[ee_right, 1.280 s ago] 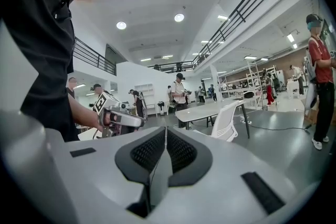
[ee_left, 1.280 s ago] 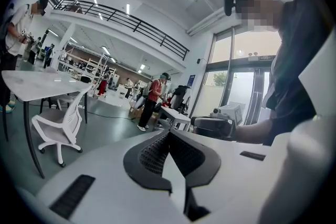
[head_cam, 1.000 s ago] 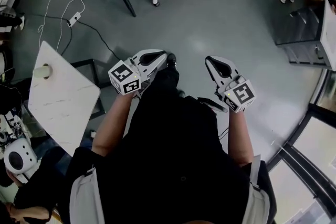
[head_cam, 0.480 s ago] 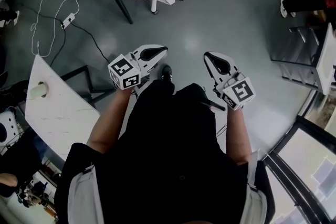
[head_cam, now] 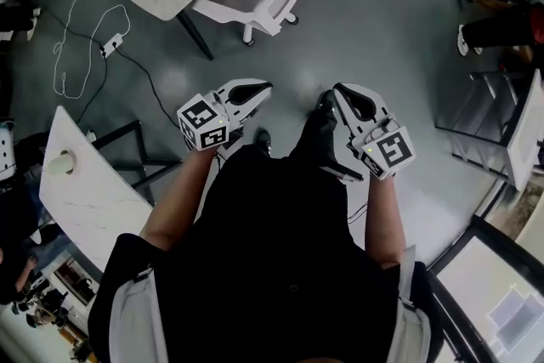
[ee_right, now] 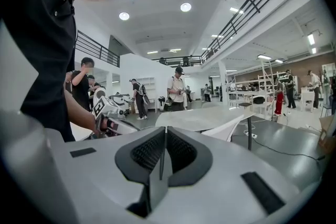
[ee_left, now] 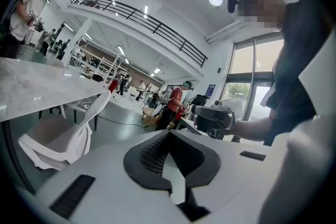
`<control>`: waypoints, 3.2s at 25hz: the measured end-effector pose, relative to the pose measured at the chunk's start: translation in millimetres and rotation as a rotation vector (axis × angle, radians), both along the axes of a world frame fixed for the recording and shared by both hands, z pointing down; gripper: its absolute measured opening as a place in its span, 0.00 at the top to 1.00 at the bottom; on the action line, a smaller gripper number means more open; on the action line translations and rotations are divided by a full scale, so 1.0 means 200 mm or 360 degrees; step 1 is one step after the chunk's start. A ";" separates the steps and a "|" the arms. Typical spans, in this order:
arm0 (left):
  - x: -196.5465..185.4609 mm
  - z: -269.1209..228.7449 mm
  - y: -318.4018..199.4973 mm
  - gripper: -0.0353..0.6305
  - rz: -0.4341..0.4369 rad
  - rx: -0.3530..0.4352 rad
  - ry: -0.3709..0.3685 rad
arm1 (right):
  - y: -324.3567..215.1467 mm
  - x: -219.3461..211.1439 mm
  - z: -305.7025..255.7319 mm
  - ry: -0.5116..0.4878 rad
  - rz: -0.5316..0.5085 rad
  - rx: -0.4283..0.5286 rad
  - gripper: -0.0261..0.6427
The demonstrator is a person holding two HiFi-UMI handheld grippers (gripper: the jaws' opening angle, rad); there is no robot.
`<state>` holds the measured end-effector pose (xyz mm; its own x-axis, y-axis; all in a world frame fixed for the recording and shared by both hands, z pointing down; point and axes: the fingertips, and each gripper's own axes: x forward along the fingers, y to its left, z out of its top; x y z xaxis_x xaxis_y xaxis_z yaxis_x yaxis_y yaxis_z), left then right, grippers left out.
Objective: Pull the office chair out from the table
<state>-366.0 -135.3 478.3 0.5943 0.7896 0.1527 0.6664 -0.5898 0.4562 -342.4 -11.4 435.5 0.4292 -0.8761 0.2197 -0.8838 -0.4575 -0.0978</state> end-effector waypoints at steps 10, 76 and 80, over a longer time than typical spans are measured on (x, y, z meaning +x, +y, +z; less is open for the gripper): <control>0.69 -0.06 0.30 0.93 -0.0237 0.0063 0.0028 | 0.30 0.69 -0.02 0.0027 -0.0270 0.0006 0.92; 2.37 0.01 -0.03 0.90 -0.1524 0.0715 -0.0212 | -0.50 2.54 0.24 0.0469 -0.2242 -0.0462 0.92; 2.41 0.10 -0.02 0.84 -0.1478 0.0811 -0.0306 | -0.48 2.54 0.37 0.0569 -0.2374 -0.0576 0.89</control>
